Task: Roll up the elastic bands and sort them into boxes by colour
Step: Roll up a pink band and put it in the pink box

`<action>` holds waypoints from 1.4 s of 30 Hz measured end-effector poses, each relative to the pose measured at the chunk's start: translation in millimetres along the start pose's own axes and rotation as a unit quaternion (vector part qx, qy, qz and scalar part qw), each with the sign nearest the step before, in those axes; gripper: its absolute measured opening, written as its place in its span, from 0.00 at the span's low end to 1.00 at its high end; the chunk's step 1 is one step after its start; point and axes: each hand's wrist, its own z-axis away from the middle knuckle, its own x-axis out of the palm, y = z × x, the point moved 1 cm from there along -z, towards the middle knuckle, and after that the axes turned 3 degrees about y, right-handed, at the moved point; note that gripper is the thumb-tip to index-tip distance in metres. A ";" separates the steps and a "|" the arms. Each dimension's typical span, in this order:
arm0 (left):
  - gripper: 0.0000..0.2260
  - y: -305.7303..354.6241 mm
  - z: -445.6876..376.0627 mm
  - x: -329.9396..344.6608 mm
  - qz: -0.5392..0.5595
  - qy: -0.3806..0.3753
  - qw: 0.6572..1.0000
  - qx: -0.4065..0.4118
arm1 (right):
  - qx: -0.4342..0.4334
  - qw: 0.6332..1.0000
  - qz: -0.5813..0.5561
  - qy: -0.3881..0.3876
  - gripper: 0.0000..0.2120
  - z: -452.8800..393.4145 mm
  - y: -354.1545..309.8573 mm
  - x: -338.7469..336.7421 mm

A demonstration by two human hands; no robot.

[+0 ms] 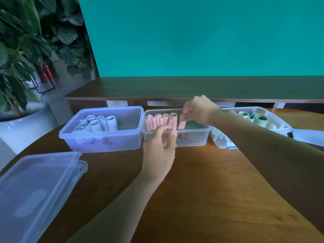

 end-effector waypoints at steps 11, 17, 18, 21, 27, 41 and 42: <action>0.16 0.3 0.3 -0.8 0.004 -0.002 1.000 0.003 | -0.003 0.999 0.015 0.040 0.07 -9.4 -6.0 14.6; 0.16 -0.5 0.2 -0.7 0.009 -0.003 1.000 0.007 | 0.002 0.999 -0.004 0.038 0.08 -7.5 -8.3 12.9; 0.16 -0.7 0.2 -0.5 0.009 -0.003 1.000 0.005 | 0.001 0.999 -0.011 0.033 0.09 -6.6 -8.4 11.8; 0.16 -1.1 0.1 -0.3 0.010 -0.002 1.000 0.005 | -0.003 0.999 -0.025 0.024 0.11 -3.0 -8.1 7.0; 0.16 -1.1 0.4 -0.7 0.014 0.000 1.000 0.005 | -0.005 0.999 -0.040 0.033 0.11 1.6 -3.9 3.0; 0.17 -1.3 0.5 -0.6 0.013 0.007 1.000 0.009 | -0.020 0.999 -0.029 0.037 0.09 3.5 0.7 -4.9; 0.18 -0.7 0.5 -0.7 0.014 0.008 1.000 0.012 | -0.020 0.999 -0.028 0.040 0.09 2.7 1.7 -5.5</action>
